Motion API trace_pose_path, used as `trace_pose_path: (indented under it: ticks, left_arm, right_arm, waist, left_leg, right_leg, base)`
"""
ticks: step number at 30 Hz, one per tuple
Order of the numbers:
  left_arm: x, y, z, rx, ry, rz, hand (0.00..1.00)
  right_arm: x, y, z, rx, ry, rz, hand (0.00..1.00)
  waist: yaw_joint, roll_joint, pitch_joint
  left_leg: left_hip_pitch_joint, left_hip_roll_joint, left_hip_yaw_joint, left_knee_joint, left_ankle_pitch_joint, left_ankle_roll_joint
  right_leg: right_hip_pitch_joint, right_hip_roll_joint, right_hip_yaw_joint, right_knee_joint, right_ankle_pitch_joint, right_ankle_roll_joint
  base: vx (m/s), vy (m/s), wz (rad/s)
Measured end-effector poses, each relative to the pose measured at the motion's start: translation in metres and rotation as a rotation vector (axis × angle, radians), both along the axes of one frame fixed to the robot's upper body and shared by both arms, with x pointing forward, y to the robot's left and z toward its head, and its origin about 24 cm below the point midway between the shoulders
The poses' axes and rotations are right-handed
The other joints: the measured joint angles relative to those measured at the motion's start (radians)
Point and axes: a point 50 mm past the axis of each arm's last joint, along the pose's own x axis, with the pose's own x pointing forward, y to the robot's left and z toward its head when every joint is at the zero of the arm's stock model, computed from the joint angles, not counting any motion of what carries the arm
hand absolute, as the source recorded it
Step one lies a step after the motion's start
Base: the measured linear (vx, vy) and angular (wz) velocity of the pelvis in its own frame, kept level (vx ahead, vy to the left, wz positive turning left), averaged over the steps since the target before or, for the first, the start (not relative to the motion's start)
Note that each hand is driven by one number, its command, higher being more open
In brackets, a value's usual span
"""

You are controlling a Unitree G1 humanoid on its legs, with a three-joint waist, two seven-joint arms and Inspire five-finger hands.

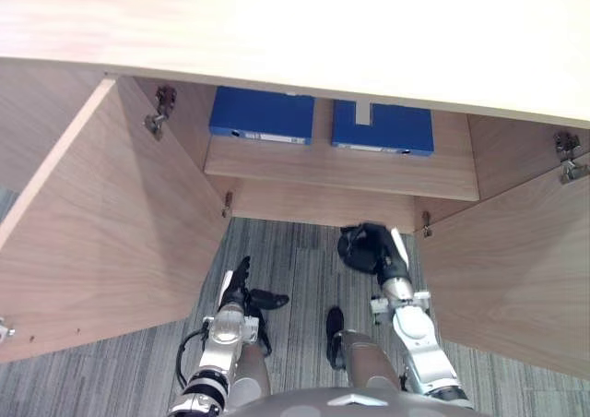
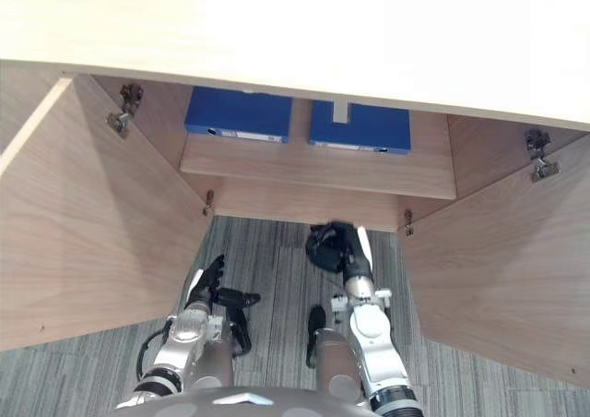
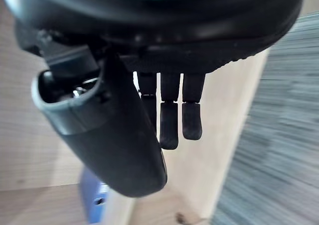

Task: Walk over to the cabinet, pick up the folder, carry it to the office cabinet, place the folder inside the office cabinet, then close the office cabinet door

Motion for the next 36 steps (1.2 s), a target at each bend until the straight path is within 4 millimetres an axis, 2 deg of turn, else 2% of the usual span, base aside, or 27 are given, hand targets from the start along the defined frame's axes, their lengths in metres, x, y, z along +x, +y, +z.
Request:
trace_pose_path:
  ticks: [3,7,11,13,17,24,30,36]
  left_arm:
    - [-0.009,0.005,-0.007,0.012,0.044,0.005,1.00]
    - [-0.024,0.013,-0.015,0.034,0.099,0.019,1.00]
    - [-0.031,0.012,-0.020,0.032,0.129,0.021,1.00]
    - [-0.040,0.013,-0.025,0.044,0.168,0.014,1.00]
    - [-0.057,0.015,-0.033,0.047,0.235,0.019,1.00]
    - [-0.075,0.016,-0.041,0.058,0.308,0.015,1.00]
    - [-0.081,0.016,-0.044,0.054,0.340,0.014,1.00]
    - [-0.078,0.015,-0.043,0.057,0.335,-0.006,1.00]
  right_arm:
    - [-0.020,-0.006,-0.035,-0.018,0.192,-0.027,1.00]
    - [-0.040,-0.010,-0.057,-0.036,0.326,-0.039,1.00]
    - [-0.050,-0.016,-0.068,-0.068,0.406,-0.064,1.00]
    - [-0.059,-0.022,-0.074,-0.084,0.452,-0.086,1.00]
    - [-0.077,-0.035,-0.085,-0.073,0.548,-0.188,1.00]
    - [-0.095,-0.049,-0.092,-0.058,0.624,-0.298,1.00]
    - [-0.106,-0.065,-0.093,0.017,0.633,-0.474,1.00]
    - [-0.114,-0.089,-0.081,0.058,0.541,-0.669,1.00]
  waist:
    - [-0.002,0.008,-0.006]
    - [-0.006,0.009,-0.044]
    - [-0.008,0.009,-0.051]
    - [-0.009,0.003,-0.066]
    - [-0.012,-0.006,-0.085]
    - [-0.017,-0.001,-0.105]
    - [-0.026,0.017,-0.120]
    - [-0.080,0.020,-0.126]
  left_leg:
    - [0.081,-0.029,0.002,-0.111,0.048,-0.004]
    - [0.170,-0.053,0.006,-0.229,0.099,-0.010]
    - [0.243,-0.076,0.005,-0.333,0.150,-0.007]
    - [0.281,-0.090,0.003,-0.400,0.176,-0.009]
    - [0.292,-0.105,0.001,-0.408,0.176,-0.008]
    - [0.333,-0.118,0.032,-0.412,0.152,0.002]
    - [0.372,-0.116,0.092,-0.407,0.127,-0.012]
    - [0.436,-0.112,0.204,-0.406,0.093,-0.021]
  right_leg:
    - [0.078,0.002,-0.002,-0.095,0.041,0.003]
    - [0.138,0.002,0.000,-0.154,0.065,0.001]
    - [0.178,0.000,0.001,-0.188,0.084,0.002]
    - [0.186,-0.002,0.005,-0.203,0.091,0.005]
    - [0.199,-0.014,0.010,-0.214,0.093,0.011]
    - [0.231,-0.022,0.052,-0.238,0.100,0.020]
    - [0.234,-0.012,0.119,-0.239,0.104,0.018]
    - [0.228,0.009,0.247,-0.239,0.108,0.018]
  base:
    - [0.09,0.019,0.03]
    - [0.01,0.003,0.00]
    - [-0.05,0.015,-0.02]
    - [-0.09,0.035,-0.03]
    - [-0.05,0.035,-0.01]
    - [-0.03,0.031,-0.13]
    - [0.03,0.004,-0.35]
    - [0.04,0.001,-0.66]
